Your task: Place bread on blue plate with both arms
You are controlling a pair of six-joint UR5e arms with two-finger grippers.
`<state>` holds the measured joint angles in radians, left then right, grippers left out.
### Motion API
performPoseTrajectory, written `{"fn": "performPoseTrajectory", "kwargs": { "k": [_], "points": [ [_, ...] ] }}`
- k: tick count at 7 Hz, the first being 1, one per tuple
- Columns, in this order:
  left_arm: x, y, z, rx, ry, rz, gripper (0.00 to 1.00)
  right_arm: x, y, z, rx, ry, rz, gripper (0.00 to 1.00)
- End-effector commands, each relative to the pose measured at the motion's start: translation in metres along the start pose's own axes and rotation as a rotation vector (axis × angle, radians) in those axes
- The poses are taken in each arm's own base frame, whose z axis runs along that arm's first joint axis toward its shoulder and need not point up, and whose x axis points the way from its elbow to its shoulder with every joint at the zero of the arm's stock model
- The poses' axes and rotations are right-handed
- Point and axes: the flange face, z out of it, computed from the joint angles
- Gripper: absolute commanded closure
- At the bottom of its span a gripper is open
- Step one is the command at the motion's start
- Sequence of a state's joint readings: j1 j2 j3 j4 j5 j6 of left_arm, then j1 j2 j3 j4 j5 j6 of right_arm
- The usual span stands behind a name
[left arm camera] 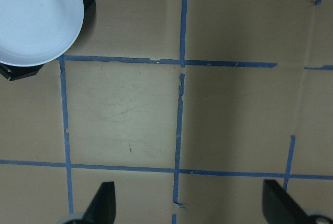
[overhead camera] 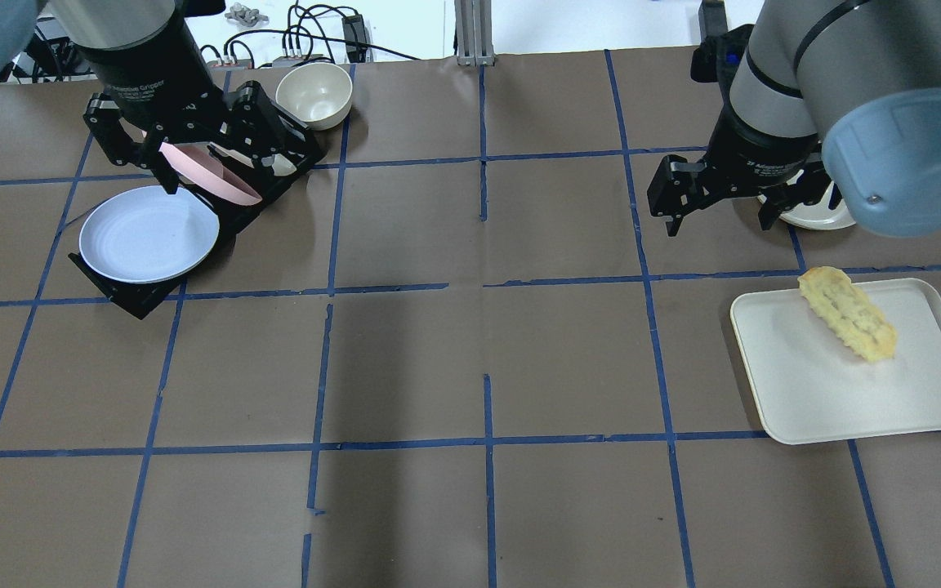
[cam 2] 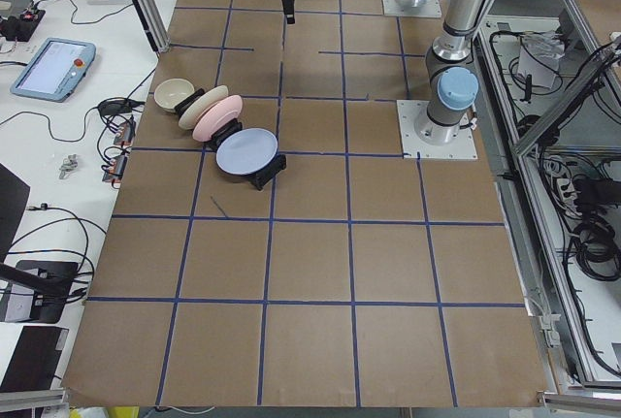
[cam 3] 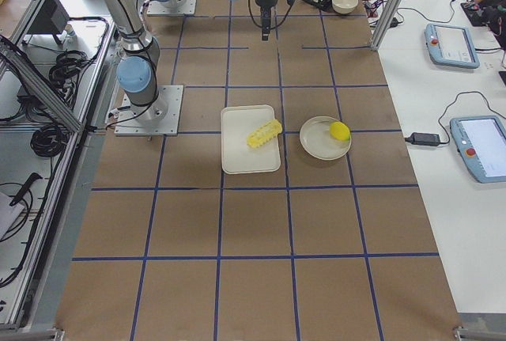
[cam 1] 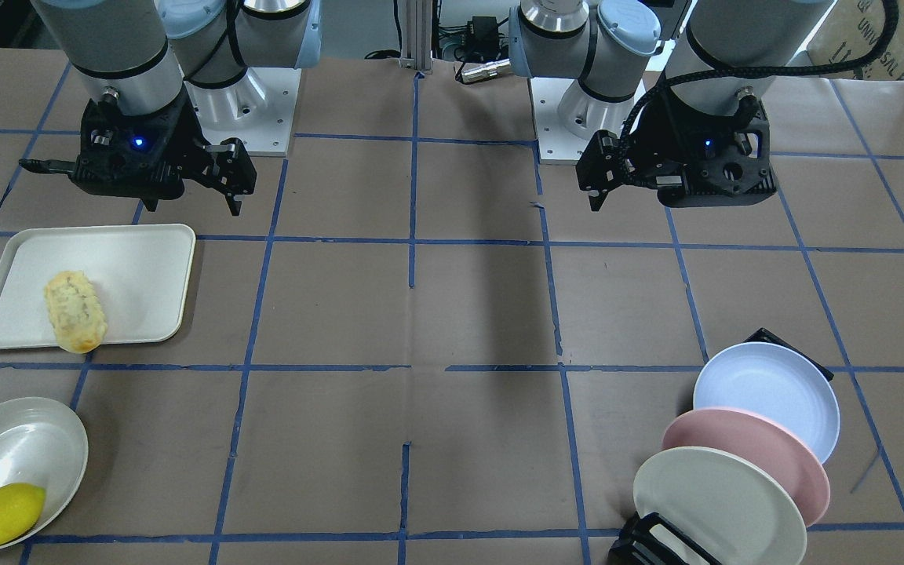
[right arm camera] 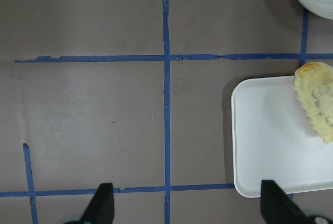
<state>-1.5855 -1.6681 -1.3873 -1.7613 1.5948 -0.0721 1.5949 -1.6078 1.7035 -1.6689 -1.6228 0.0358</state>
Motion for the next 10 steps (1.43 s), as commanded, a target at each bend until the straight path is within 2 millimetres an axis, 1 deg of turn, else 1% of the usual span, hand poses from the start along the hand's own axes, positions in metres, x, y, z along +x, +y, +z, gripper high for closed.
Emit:
{"fn": "performPoseTrajectory", "kwargs": {
  "k": [1, 2, 3, 4, 5, 6, 7, 8, 9, 10],
  "points": [
    [0.0, 0.005, -0.002, 0.003, 0.0, 0.001, 0.0, 0.0, 0.0, -0.003, 0.014, -0.002, 0.017, 0.0],
    [-0.007, -0.002, -0.002, 0.008, -0.006, 0.008, 0.0, 0.0, 0.0, -0.003, 0.014, -0.002, 0.018, 0.0],
    [-0.045, -0.016, 0.001, -0.002, 0.001, 0.016, 0.0, 0.0, 0.001, -0.003, 0.013, -0.002, 0.018, 0.0],
    [-0.114, -0.038, 0.008, -0.013, 0.022, 0.016, 0.0, 0.0, 0.001, -0.002, 0.011, 0.0, 0.017, 0.0],
    [-0.177, -0.058, 0.025, -0.028, 0.04, 0.022, 0.0, 0.0, 0.001, -0.002, 0.011, 0.0, 0.015, 0.0],
    [-0.222, -0.077, 0.038, -0.019, 0.046, 0.086, 0.0, 0.0, 0.0, -0.001, 0.01, 0.0, 0.013, 0.0],
    [-0.273, -0.096, 0.057, -0.022, 0.061, 0.108, 0.0, 0.0, 0.0, -0.001, 0.01, 0.0, 0.013, 0.0],
    [-0.317, -0.11, 0.082, -0.046, 0.09, 0.119, 0.0, 0.0, 0.0, -0.001, 0.01, 0.0, 0.013, 0.0],
    [-0.357, -0.129, 0.117, -0.013, 0.151, 0.134, 0.0, 0.0, 0.0, 0.0, 0.008, 0.0, 0.013, 0.0],
    [-0.392, -0.139, 0.156, -0.029, 0.18, 0.124, 0.0, 0.0, 0.0, 0.0, 0.008, 0.0, 0.012, 0.0]
  ]
}}
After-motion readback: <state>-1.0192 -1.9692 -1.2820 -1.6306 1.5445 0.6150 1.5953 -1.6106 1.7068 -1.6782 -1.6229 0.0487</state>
